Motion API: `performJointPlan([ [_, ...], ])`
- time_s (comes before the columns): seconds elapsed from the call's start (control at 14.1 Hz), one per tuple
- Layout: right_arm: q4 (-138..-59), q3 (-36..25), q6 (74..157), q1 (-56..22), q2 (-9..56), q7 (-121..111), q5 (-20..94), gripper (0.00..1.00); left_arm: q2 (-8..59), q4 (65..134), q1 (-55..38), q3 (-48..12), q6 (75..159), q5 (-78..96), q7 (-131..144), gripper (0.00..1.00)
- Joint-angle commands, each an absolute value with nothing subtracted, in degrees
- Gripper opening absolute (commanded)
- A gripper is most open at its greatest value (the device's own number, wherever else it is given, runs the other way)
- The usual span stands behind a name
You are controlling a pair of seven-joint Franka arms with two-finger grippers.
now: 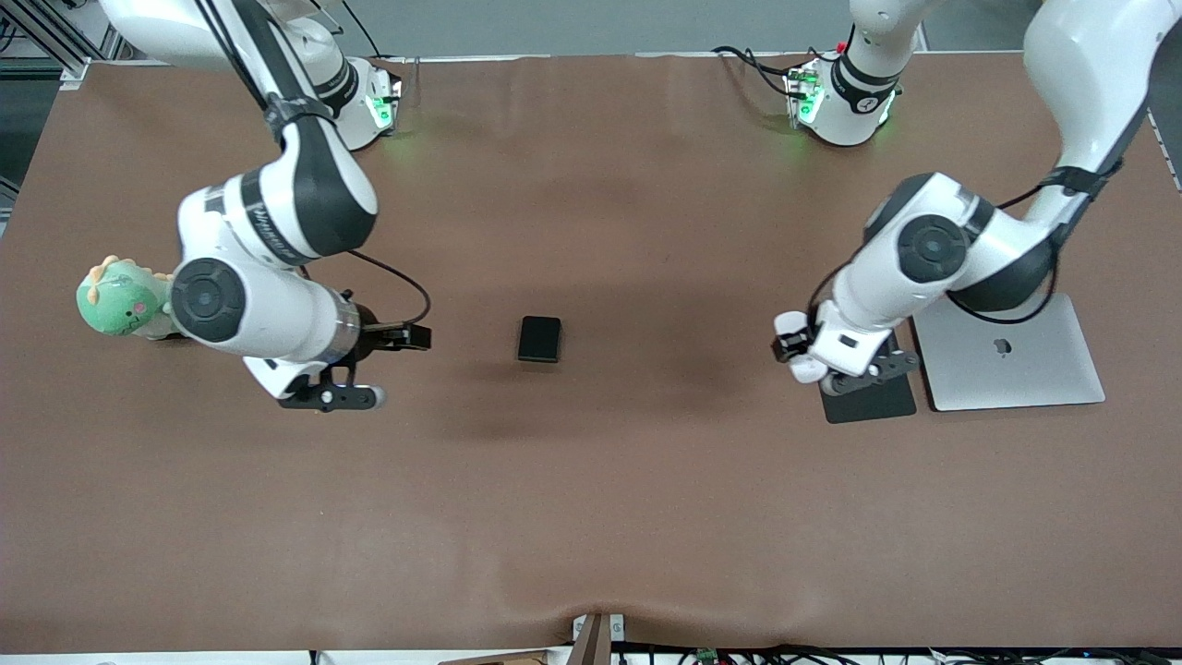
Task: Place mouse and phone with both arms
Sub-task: 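Set the mouse on the pad while the right gripper grasps the phone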
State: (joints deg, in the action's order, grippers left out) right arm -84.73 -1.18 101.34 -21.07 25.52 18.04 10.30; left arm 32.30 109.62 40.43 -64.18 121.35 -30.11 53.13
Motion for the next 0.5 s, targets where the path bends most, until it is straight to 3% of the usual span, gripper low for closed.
performJointPlan([
  [0.0,-84.3,-1.5,104.1,-24.2,27.8,22.7,11.2,1.0,30.4,111.2,47.2,-64.8,120.8,-30.6,45.3,0.34],
  [0.28,-84.3,-1.5,107.5,-27.8,31.5,24.4,11.4,1.0,31.3,117.8,52.9,-64.5,121.4,-36.6,40.8,0.34],
  [0.43,-84.4,-1.5,109.2,-29.2,33.2,24.4,11.3,1.0,32.7,122.8,54.9,-64.5,125.7,-40.8,40.4,0.34],
])
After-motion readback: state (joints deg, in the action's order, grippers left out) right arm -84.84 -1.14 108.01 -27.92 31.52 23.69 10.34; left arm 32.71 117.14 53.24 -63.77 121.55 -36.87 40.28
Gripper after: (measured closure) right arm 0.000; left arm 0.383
